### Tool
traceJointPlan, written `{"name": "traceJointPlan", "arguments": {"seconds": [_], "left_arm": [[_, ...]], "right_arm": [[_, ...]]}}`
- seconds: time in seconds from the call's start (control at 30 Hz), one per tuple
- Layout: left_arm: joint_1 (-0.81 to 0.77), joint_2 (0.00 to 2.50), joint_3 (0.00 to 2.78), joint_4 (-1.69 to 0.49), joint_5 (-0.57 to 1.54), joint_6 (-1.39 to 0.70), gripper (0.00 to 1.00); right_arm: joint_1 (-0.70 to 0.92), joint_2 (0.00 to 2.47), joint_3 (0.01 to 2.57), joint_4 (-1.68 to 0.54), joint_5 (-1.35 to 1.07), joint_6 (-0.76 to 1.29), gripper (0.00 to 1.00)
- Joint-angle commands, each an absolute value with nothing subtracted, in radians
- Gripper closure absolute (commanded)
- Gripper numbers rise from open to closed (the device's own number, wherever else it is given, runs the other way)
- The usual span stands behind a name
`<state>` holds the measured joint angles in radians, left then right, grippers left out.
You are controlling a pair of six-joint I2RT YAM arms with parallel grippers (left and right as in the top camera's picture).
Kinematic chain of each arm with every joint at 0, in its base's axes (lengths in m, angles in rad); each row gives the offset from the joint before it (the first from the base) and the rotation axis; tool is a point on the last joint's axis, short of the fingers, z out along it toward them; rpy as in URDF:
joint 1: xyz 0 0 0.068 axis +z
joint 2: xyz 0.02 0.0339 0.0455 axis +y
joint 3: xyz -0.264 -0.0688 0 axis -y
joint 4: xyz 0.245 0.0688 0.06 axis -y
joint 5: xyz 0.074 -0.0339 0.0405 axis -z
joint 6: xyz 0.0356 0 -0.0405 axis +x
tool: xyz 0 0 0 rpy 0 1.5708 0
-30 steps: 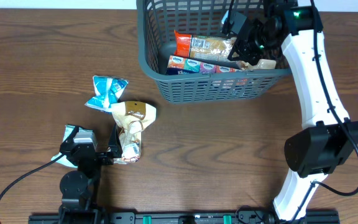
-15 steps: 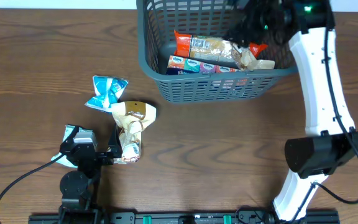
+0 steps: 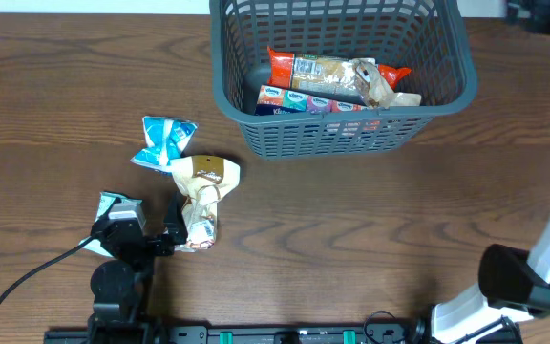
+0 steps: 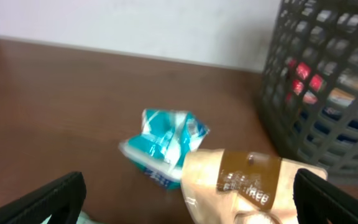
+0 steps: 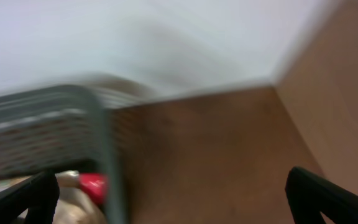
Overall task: Pack container
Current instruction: 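Release the bag and withdraw the right gripper to the right side, then move the left gripper over the brown-labelled rice bag and descend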
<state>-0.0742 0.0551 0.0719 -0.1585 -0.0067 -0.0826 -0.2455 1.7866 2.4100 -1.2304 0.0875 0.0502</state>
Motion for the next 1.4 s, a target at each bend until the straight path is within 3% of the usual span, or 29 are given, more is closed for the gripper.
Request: {"name": "traceJointPlan", "arguments": {"seconds": [0.0, 0.17, 0.37, 0.93, 1.37], "left_arm": [[-0.077, 0.064, 0.135, -0.298, -0.011, -0.118, 0.01], [-0.077, 0.144, 0.296, -0.370, -0.010, -0.142, 0.01], [-0.077, 0.321, 0.508, -0.379, -0.010, -0.144, 0.01], [-0.077, 0.873, 1.237, -0.941, -0.008, -0.140, 0.02], [-0.077, 1.051, 1.296, -1.248, 0.070, -0.125, 0.01]], "right_arm": [[-0.352, 1.777, 2.416, -1.343, 0.121, 0.226, 0.01], [-0.451, 1.788, 2.358, -1.523, 0.108, 0.220, 0.01], [-0.468, 1.788, 2.250, -1.528, 0.101, 0.200, 0.01], [-0.468, 1.788, 1.752, -1.266, 0.010, 0.201, 0.01], [-0.468, 1.788, 1.610, -1.083, 0.010, 0.173, 0.01]]}}
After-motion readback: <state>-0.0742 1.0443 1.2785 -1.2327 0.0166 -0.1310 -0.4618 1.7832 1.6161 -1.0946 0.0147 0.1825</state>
